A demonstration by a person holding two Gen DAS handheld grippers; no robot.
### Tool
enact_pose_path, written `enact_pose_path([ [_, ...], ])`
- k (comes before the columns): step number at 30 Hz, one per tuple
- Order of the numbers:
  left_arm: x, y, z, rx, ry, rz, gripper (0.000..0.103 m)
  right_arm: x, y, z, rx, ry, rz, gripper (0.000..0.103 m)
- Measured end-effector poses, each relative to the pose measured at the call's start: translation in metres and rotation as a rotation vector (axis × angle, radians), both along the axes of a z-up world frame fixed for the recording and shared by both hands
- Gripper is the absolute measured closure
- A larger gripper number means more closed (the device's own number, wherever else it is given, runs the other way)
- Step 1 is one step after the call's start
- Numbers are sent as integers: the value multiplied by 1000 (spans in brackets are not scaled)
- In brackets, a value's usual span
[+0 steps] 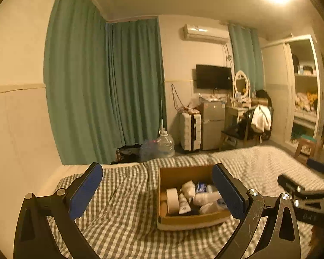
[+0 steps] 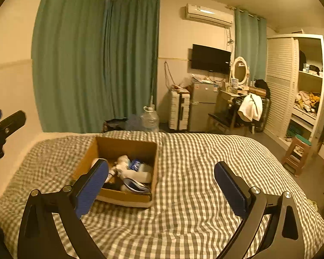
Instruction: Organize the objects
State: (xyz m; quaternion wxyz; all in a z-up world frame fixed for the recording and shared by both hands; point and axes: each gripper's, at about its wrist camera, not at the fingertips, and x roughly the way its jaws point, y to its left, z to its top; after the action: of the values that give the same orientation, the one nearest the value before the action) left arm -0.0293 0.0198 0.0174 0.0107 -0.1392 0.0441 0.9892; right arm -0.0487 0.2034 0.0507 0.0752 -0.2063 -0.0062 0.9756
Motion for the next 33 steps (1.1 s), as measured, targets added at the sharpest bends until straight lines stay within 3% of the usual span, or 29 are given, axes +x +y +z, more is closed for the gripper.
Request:
enact_pose_path([
  [5,-2,-3,-30,-13,-26,49,0,5,3,-23,-24,42,-6,4],
  [9,4,-2,-51,-62,0,81,0,2,3,-45,-18,32,-18,4],
  [13,-1,0,-64,-85,-33,82,0,-2,-3,-55,9,18,-8,4],
  [33,-4,1,-70,-82,-68,98,0,5,1,-58,-18,52,-28,4],
])
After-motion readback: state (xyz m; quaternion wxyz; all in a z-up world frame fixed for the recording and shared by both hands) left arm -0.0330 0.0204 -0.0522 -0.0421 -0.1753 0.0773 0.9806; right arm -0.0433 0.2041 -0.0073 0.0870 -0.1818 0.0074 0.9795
